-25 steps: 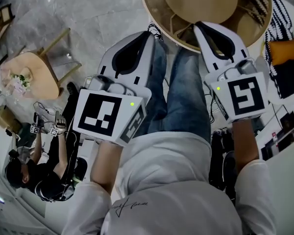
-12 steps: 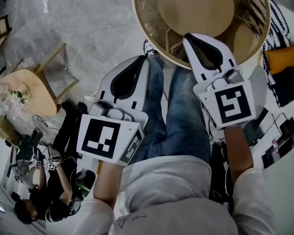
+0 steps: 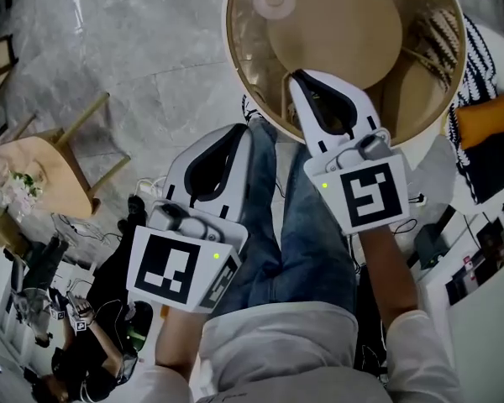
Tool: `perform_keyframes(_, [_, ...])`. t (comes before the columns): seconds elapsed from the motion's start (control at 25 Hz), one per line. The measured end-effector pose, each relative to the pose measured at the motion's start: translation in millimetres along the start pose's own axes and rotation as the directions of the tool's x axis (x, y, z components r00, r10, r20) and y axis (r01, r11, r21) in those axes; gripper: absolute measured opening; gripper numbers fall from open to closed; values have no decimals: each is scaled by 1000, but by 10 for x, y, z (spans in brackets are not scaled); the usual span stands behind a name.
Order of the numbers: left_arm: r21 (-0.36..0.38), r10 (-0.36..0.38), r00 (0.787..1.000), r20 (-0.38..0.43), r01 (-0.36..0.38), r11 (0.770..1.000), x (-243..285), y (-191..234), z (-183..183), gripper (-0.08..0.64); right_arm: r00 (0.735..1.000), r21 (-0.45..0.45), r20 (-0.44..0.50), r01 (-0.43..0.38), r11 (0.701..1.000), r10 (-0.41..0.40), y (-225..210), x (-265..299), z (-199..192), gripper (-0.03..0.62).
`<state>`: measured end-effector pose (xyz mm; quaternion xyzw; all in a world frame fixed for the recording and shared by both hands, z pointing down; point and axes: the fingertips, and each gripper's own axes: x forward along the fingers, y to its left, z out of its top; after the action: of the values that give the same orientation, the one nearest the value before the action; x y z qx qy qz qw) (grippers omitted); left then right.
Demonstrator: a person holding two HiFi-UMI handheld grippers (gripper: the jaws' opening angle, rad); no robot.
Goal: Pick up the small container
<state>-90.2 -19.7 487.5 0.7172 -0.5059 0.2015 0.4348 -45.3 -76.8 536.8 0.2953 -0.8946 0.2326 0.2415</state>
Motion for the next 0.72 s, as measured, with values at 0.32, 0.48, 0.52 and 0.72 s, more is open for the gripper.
perform_keyframes(0.32, [-8, -4, 1000, 0, 4, 1000, 58, 22, -3, 17, 998, -4, 37, 51, 999, -50, -201, 204, -63, 18])
perform_keyframes(0.48, [-18, -11, 1000, -8, 11, 1000, 73, 6, -42, 17, 997, -30, 42, 62, 998, -60, -253, 306, -130, 18])
perform_keyframes(0.52, [-19, -13, 1000, -12, 13, 1000, 76, -2, -57, 17, 997, -34, 39, 68, 997, -67, -269, 332, -152, 18])
perform_keyframes(0.72, [-20, -22, 999, -30, 21, 1000, 92, -39, -122, 17, 994, -28, 61, 90, 996, -88, -348, 491, -158, 21])
